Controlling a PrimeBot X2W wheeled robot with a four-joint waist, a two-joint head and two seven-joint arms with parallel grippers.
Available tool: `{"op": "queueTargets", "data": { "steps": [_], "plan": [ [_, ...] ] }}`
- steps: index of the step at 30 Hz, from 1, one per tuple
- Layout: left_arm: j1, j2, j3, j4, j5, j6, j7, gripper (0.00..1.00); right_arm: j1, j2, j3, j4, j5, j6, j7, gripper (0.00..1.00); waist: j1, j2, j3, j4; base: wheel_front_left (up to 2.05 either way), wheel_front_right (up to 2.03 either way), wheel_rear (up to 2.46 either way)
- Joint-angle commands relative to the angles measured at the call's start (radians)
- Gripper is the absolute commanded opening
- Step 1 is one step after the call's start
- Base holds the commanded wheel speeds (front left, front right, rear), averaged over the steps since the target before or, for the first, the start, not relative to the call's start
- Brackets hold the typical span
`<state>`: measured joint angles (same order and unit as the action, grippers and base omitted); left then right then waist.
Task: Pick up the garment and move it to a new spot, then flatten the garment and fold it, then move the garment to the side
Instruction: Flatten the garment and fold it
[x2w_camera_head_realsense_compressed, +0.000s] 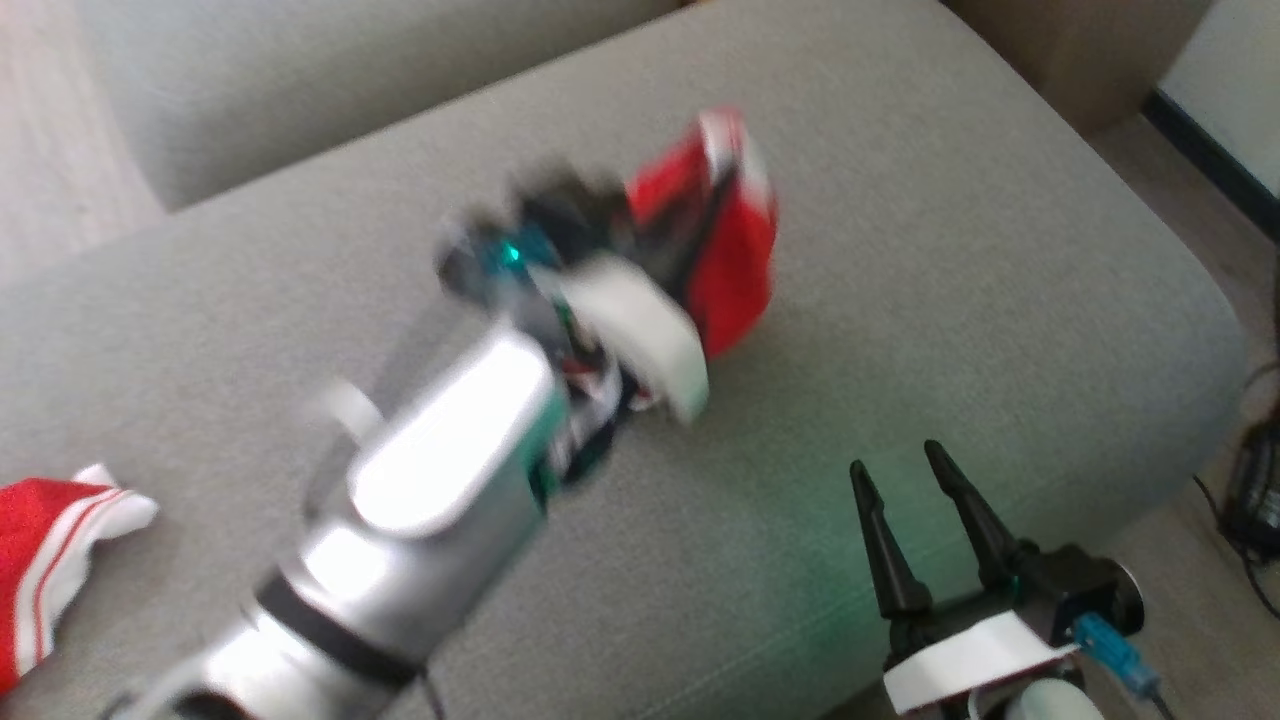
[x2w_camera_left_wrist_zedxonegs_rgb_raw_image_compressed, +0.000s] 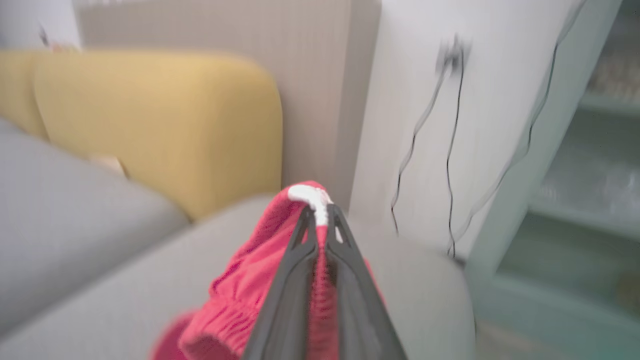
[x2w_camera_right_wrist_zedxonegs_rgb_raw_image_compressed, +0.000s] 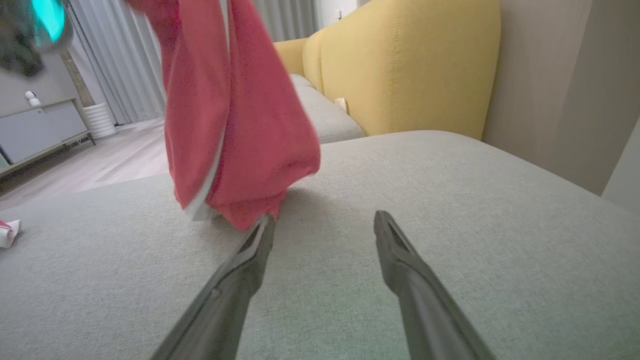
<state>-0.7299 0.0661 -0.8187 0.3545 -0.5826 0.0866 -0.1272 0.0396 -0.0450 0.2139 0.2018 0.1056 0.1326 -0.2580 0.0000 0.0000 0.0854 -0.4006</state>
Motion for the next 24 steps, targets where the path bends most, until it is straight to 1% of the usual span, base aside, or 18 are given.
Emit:
{"op": "queueTargets", "data": {
  "steps": [1,3,5,7,9,10,12,14,18,21,24],
  "plan": [
    [-0.083,0.005,0.075,-0.043,-0.028,-0.003,-0.017,0.0,0.001,-0.005,0.021,-0.027,-0.009,-0.002,-0.004,1.0,0.0,0.0,-0.034,0.031,0.0,0.0,0.0],
    [-0.096,0.016,0.124,-0.042,-0.076,-0.004,0.001,0.0,0.01,-0.005,0.023,-0.024,-0.016,-0.002,-0.004,1.0,0.0,0.0,-0.051,0.049,0.0,0.0,0.0],
    [-0.071,0.034,0.161,-0.044,-0.125,-0.002,0.025,0.0,0.019,-0.005,0.022,-0.023,-0.018,-0.002,-0.004,1.0,0.0,0.0,-0.06,0.07,0.0,0.0,0.0],
    [-0.003,0.06,0.188,-0.049,-0.172,0.004,0.039,0.0,0.027,-0.005,0.023,-0.019,-0.018,-0.002,-0.004,1.0,0.0,0.0,-0.064,0.09,0.0,0.0,0.0],
    [0.092,0.093,0.211,-0.06,-0.204,0.02,0.03,0.0,0.034,-0.005,0.02,-0.015,-0.014,-0.002,-0.004,1.0,0.0,0.0,-0.064,0.113,0.0,0.0,0.0],
    [0.092,0.093,0.211,-0.06,-0.204,0.02,0.03,0.0,0.034,-0.005,0.02,-0.015,-0.014,-0.002,-0.004,1.0,0.0,0.0,-0.064,0.113,0.0,0.0,0.0],
    [0.196,0.125,0.223,-0.071,-0.218,0.039,0.006,0.0,0.04,-0.005,0.012,-0.008,-0.008,-0.002,-0.004,1.0,0.0,0.0,-0.062,0.141,0.0,0.0,0.0],
    [0.298,0.155,0.224,-0.079,-0.228,0.048,-0.014,0.0,0.045,-0.005,0.004,0.003,0.001,-0.002,-0.004,1.0,0.0,0.0,-0.058,0.169,0.0,0.0,0.0],
    [0.45,0.198,0.23,-0.095,-0.234,0.055,-0.069,0.0,0.036,-0.005,-0.035,0.026,0.018,-0.002,-0.004,1.0,0.0,0.0,-0.046,0.229,0.0,0.0,0.0],
    [0.514,0.227,0.239,-0.101,-0.221,0.057,-0.099,0.0,0.016,-0.005,-0.07,0.052,0.034,-0.002,-0.004,1.0,0.0,0.0,-0.037,0.269,0.0,0.0,0.0],
    [0.536,0.247,0.247,-0.099,-0.197,0.054,-0.115,0.0,-0.016,-0.005,-0.092,0.104,0.044,-0.002,-0.004,1.0,0.0,0.0,-0.027,0.305,0.0,0.0,0.0]
  ]
}}
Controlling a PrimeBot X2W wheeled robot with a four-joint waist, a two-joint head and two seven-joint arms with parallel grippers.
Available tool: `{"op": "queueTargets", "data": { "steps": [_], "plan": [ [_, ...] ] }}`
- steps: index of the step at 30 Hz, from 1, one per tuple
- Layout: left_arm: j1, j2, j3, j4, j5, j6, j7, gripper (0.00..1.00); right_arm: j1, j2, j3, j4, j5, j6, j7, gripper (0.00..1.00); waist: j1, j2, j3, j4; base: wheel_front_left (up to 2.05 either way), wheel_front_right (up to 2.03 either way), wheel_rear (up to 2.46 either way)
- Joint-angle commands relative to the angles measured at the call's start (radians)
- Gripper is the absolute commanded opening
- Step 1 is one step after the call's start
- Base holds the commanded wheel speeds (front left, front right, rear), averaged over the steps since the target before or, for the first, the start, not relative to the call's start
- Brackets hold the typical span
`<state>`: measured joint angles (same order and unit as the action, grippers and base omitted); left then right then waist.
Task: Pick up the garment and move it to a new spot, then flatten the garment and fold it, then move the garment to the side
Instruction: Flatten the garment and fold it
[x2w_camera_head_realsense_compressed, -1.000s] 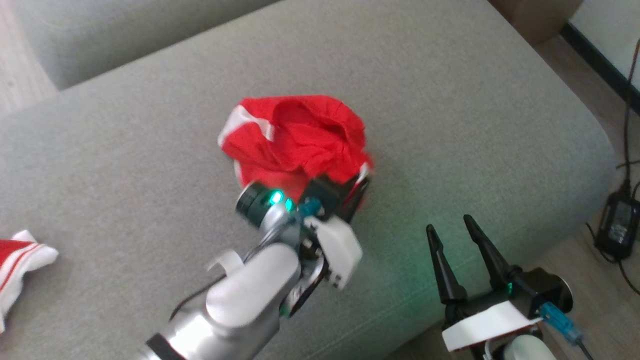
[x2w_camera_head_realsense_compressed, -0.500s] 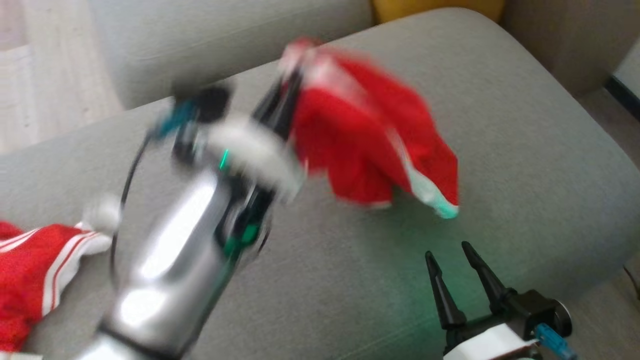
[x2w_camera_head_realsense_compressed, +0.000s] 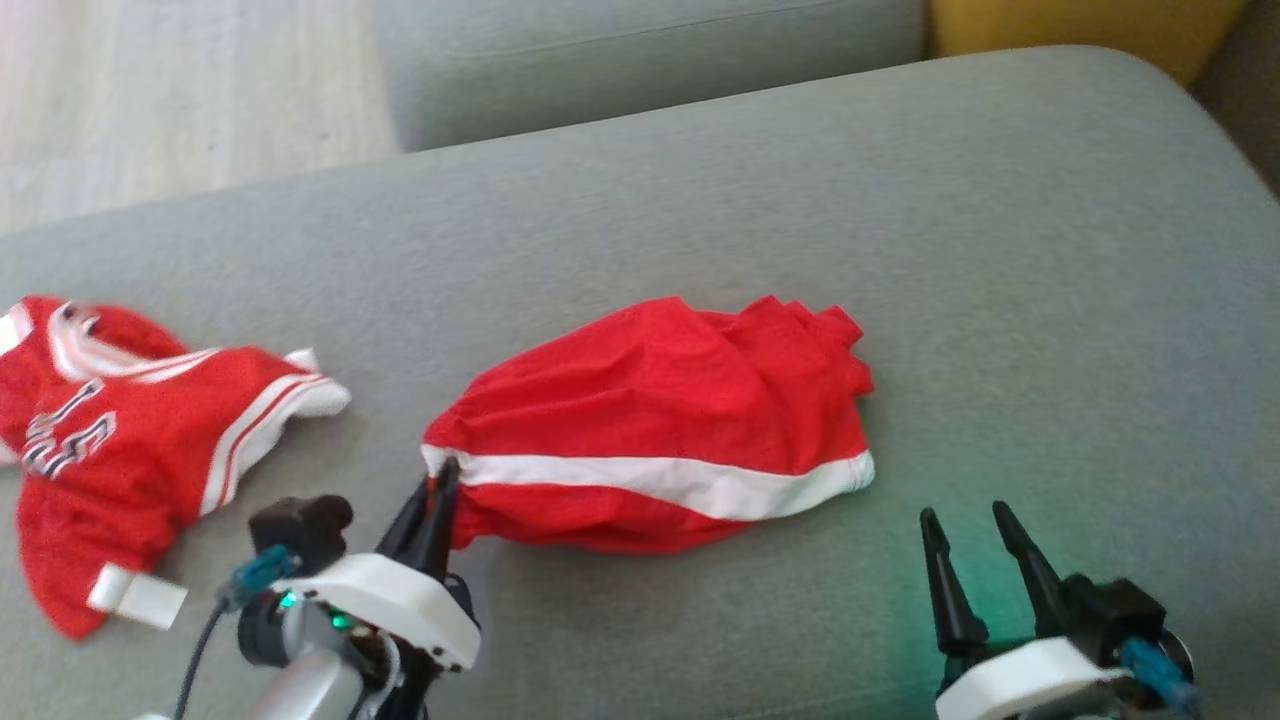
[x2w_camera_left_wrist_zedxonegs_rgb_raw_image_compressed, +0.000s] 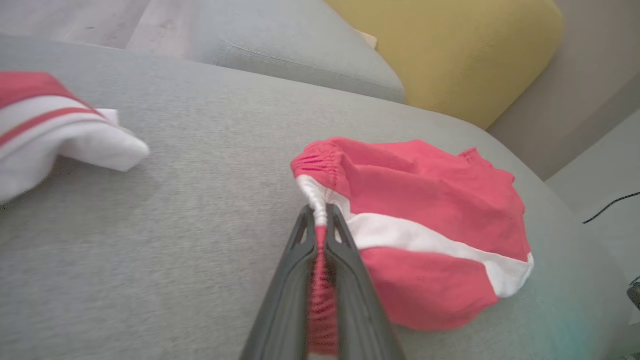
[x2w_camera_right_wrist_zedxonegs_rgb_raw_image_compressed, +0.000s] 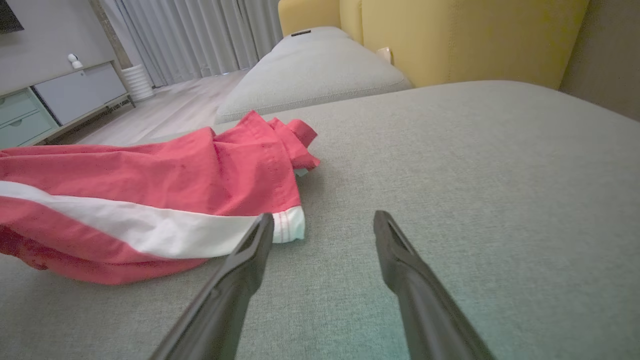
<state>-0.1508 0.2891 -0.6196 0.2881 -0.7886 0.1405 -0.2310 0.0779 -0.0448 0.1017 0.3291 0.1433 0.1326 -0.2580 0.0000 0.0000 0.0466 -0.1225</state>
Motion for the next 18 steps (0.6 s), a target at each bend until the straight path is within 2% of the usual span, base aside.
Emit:
{"op": "queueTargets", "data": {
  "steps": [1,6,10,17,18],
  "plan": [
    [-0.041,0.027,0.053,-0.031,0.013,0.001,-0.015,0.0,-0.069,-0.005,0.018,-0.003,0.012,-0.002,-0.004,1.0,0.0,0.0,0.015,0.036,0.0,0.0,0.0],
    [-0.056,0.03,0.067,-0.017,0.031,-0.007,-0.022,0.0,-0.16,-0.005,0.05,0.11,0.086,-0.002,-0.004,1.0,0.0,0.0,0.044,0.073,0.0,0.0,0.0],
    [-0.081,0.019,0.071,-0.005,0.042,-0.015,-0.025,0.0,-0.231,-0.005,0.133,0.241,0.159,-0.002,-0.004,1.0,0.0,0.0,0.069,0.098,0.0,0.0,0.0],
    [-0.113,0.002,0.068,0.021,0.061,-0.027,-0.028,0.0,-0.303,-0.008,0.227,0.399,0.206,-0.002,-0.004,1.0,0.0,0.0,0.093,0.126,0.0,0.0,0.0],
    [-0.116,0.001,0.068,0.025,0.063,-0.028,-0.028,0.0,-0.308,-0.01,0.245,0.408,0.213,-0.002,-0.004,0.63,0.0,0.0,0.094,0.127,0.0,0.0,0.0]
  ]
}}
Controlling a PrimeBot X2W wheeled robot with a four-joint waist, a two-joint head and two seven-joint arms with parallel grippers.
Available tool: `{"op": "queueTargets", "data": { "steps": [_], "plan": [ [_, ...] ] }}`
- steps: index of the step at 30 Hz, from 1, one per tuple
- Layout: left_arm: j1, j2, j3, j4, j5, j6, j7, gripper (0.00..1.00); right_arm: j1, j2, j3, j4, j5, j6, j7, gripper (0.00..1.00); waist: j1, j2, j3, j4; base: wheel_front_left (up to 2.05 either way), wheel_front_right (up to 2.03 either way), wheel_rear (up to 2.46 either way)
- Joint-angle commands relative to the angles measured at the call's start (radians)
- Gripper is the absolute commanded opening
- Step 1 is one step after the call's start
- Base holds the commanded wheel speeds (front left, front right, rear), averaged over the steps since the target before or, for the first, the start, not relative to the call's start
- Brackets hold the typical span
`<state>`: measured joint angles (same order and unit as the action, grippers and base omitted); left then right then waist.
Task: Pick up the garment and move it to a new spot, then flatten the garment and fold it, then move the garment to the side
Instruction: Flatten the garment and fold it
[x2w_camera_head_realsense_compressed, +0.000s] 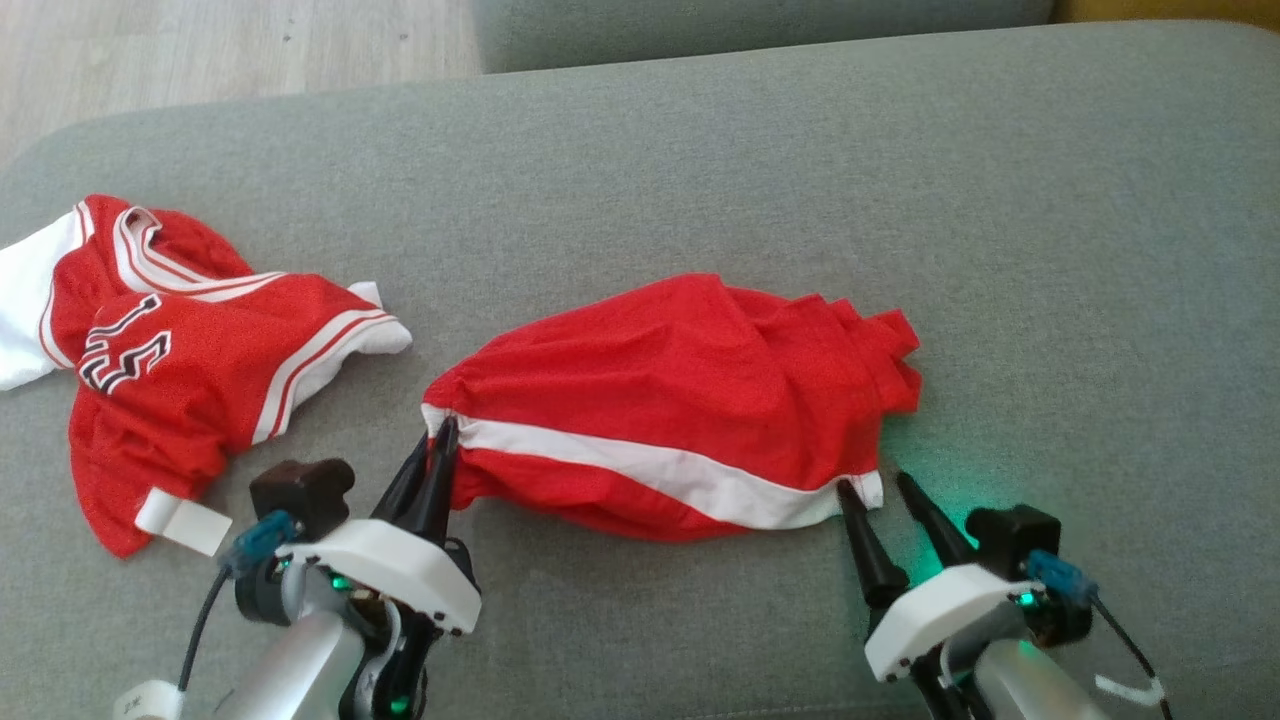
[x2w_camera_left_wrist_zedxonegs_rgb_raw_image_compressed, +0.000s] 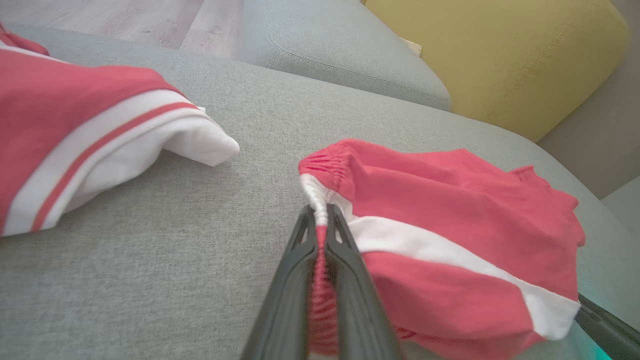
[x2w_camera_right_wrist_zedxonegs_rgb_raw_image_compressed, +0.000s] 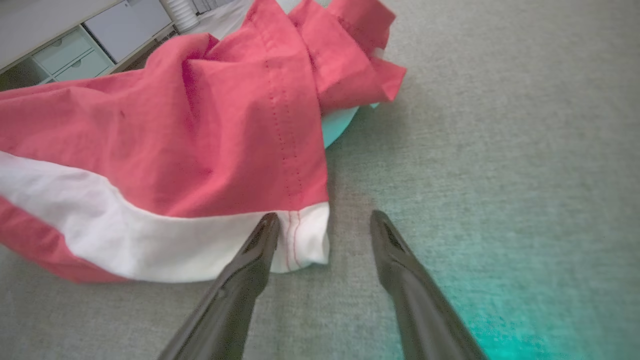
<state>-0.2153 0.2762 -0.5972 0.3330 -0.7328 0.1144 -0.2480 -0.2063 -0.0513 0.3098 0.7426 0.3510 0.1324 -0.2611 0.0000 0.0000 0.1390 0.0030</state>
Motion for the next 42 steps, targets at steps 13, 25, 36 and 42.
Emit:
{"op": "queueTargets", "data": {
  "steps": [13,25,36,42],
  "plan": [
    [-0.032,0.021,0.107,-0.074,-0.057,-0.083,-0.013,0.0,-0.028,-0.081,-0.082,-0.359,0.061,-0.002,-0.001,0.0,0.0,0.0,-0.055,-0.038,0.0,0.0,0.0],
    [-0.424,0.004,0.16,-0.315,-0.261,-0.223,0.183,0.0,-0.41,-0.252,-0.152,-0.488,0.122,-0.002,-0.001,0.0,0.0,0.0,0.052,-0.061,0.0,0.0,0.0],
    [-1.044,-0.159,0.029,-0.068,-0.218,-0.245,0.052,0.0,-0.99,-0.399,-0.255,-0.359,0.012,-0.002,-0.001,0.0,0.0,0.0,0.303,-0.094,0.0,0.0,0.0],
    [-1.094,-0.141,-0.09,0.007,-0.229,-0.245,-0.011,0.0,-1.001,-0.371,-0.298,-0.425,-0.036,-0.002,-0.001,0.0,0.0,0.0,0.355,-0.128,0.0,0.0,0.0]
  ]
}}
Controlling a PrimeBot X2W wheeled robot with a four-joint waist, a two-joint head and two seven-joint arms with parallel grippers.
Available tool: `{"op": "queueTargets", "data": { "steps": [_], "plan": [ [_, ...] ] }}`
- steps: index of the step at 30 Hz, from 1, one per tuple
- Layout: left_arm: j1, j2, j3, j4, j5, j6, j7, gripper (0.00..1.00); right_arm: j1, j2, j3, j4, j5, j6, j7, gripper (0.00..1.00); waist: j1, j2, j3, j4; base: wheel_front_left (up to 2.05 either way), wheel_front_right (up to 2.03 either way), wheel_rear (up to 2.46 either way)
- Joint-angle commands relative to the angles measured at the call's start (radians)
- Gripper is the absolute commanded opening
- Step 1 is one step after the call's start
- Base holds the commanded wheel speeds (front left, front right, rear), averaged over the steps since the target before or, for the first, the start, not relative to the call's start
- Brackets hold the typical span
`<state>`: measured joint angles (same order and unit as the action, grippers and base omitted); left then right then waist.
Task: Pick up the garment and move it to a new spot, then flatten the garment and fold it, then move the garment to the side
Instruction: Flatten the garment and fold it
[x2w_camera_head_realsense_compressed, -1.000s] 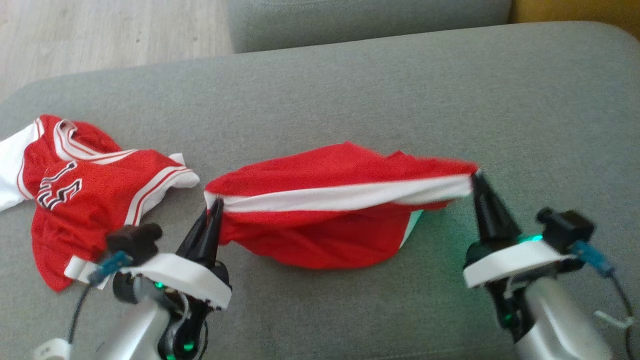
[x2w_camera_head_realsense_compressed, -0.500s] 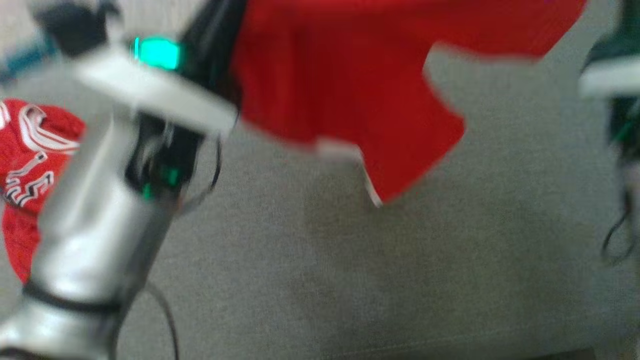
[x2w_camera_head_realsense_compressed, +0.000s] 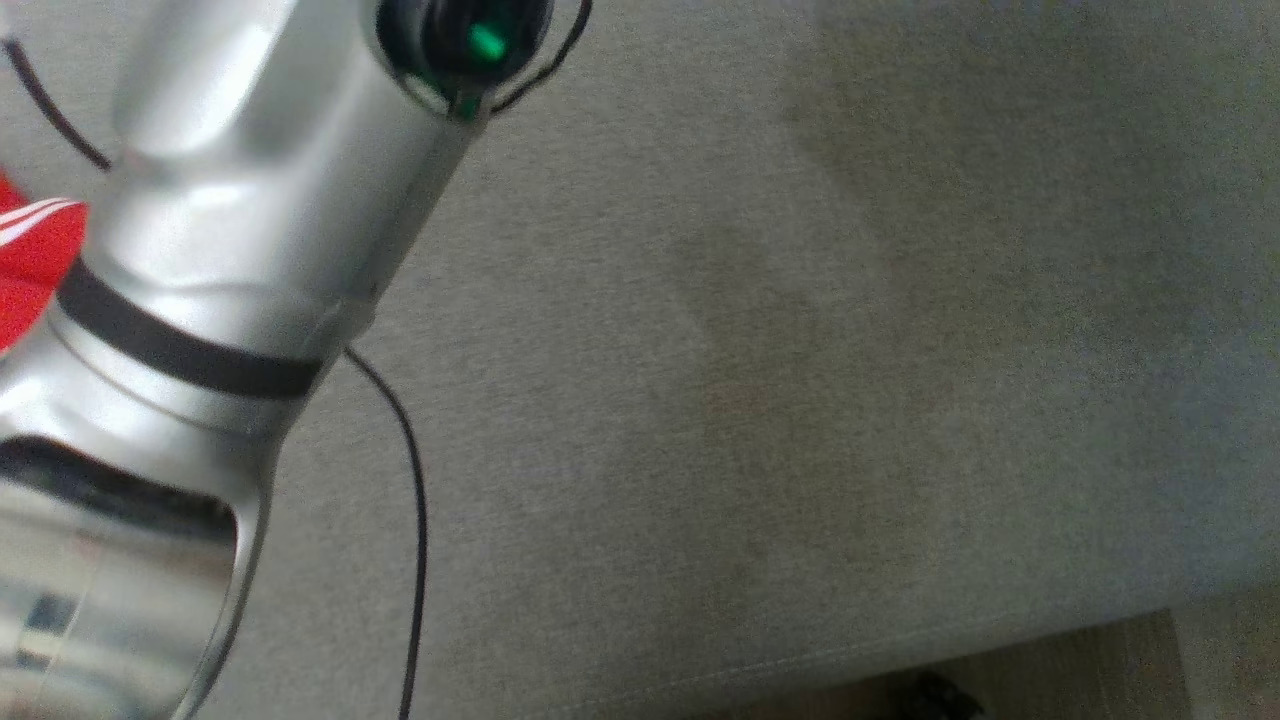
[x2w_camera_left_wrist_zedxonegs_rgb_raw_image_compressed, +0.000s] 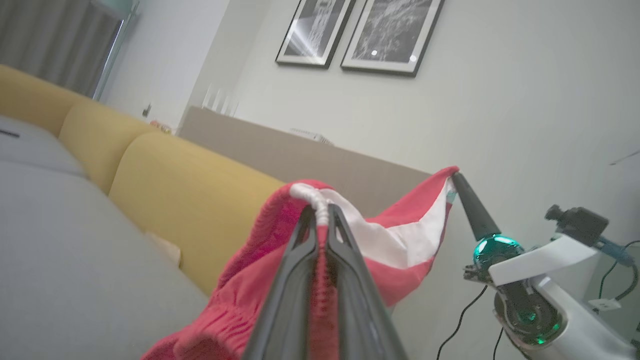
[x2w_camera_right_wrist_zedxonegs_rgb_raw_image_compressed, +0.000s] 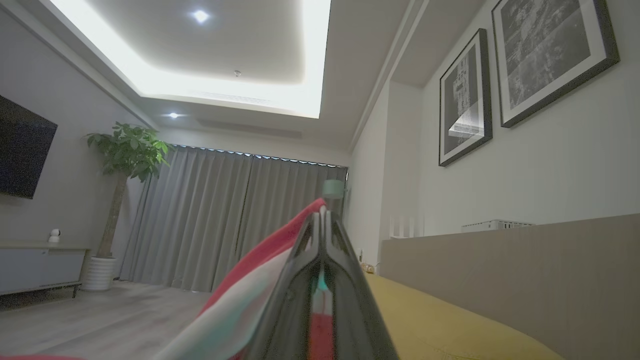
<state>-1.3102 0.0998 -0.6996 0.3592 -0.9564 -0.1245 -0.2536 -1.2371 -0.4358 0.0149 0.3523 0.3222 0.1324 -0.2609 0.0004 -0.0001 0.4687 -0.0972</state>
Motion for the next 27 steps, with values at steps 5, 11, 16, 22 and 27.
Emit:
{"op": "queueTargets", "data": {
  "steps": [5,11,16,22,27],
  "plan": [
    [0.189,0.054,0.003,-0.044,0.027,-0.006,-0.008,0.0,0.245,0.052,-0.03,-0.078,-0.003,-0.002,-0.001,0.0,-0.0004,0.0001,0.027,-0.031,0.0,0.0,0.0],
    [0.521,0.061,0.003,-0.144,0.079,-0.006,-0.008,0.0,0.618,0.103,-0.096,-0.184,0.001,-0.002,0.0,0.0,-0.0004,0.0001,-0.042,-0.006,0.0,0.0,0.0],
    [0.743,0.073,0.004,-0.19,0.123,-0.006,-0.008,0.0,0.871,0.15,-0.14,-0.278,-0.003,-0.002,0.034,0.0,-0.0004,0.0001,-0.115,0.009,0.0,0.0,0.0],
    [0.976,0.079,0.007,-0.211,0.217,-0.006,-0.008,0.0,1.183,0.225,-0.182,-0.441,-0.001,-0.002,0.146,0.0,-0.0004,0.0001,-0.196,0.027,0.0,0.0,0.0],
    [1.085,0.068,0.042,-0.23,0.257,-0.006,-0.008,0.0,1.334,0.238,-0.201,-0.541,0.011,-0.002,0.214,0.0,-0.0004,0.0001,-0.228,0.049,0.0,0.0,0.0]
  ]
}}
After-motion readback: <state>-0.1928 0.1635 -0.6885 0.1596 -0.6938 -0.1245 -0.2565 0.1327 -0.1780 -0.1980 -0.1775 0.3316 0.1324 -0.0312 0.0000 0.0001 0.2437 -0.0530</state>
